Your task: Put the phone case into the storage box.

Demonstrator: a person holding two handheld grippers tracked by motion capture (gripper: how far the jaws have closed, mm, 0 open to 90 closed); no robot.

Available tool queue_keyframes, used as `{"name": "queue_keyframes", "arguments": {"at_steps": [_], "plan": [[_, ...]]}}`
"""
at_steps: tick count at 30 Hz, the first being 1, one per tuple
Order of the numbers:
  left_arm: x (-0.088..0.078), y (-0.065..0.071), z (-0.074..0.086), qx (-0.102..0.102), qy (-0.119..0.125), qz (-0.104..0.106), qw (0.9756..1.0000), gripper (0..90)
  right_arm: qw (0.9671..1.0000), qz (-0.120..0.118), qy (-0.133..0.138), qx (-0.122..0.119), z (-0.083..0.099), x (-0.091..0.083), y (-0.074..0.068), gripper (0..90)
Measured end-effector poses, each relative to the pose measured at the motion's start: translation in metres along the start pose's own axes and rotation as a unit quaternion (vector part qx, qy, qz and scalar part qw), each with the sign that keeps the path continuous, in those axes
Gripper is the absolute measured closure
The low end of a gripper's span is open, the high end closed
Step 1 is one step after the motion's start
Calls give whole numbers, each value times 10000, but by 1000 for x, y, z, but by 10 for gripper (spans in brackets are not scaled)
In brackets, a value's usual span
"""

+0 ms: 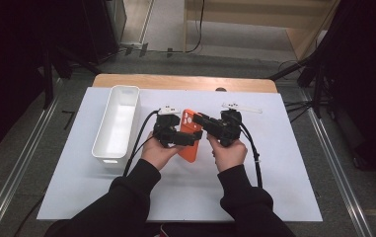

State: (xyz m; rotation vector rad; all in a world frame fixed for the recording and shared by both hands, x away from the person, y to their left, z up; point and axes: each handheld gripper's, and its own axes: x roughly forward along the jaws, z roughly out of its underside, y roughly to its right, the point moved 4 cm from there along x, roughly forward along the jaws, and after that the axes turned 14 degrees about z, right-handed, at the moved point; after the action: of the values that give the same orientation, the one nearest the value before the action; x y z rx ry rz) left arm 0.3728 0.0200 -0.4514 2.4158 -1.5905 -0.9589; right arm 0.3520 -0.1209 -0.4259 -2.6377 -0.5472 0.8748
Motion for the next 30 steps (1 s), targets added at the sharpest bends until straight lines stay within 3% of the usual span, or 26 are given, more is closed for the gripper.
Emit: {"name": "queue_keyframes", "arguments": {"at_steps": [14, 18, 21, 30], "plan": [[-1, 0, -1, -19, 3, -107, 9999, 22, 10000, -42, -31, -30, 4, 1, -4, 751], [-3, 0, -2, -14, 60, -101, 9999, 75, 10000, -40, -43, -44, 5, 1, -5, 750], [-3, 1, -2, 31, 72, -70, 9999, 130, 10000, -27, -36, -61, 5, 1, -6, 750], [-6, 4, -3, 219, 119, -255, 9994, 150, 10000, -58, 4, -49, 5, 1, -6, 750]]}}
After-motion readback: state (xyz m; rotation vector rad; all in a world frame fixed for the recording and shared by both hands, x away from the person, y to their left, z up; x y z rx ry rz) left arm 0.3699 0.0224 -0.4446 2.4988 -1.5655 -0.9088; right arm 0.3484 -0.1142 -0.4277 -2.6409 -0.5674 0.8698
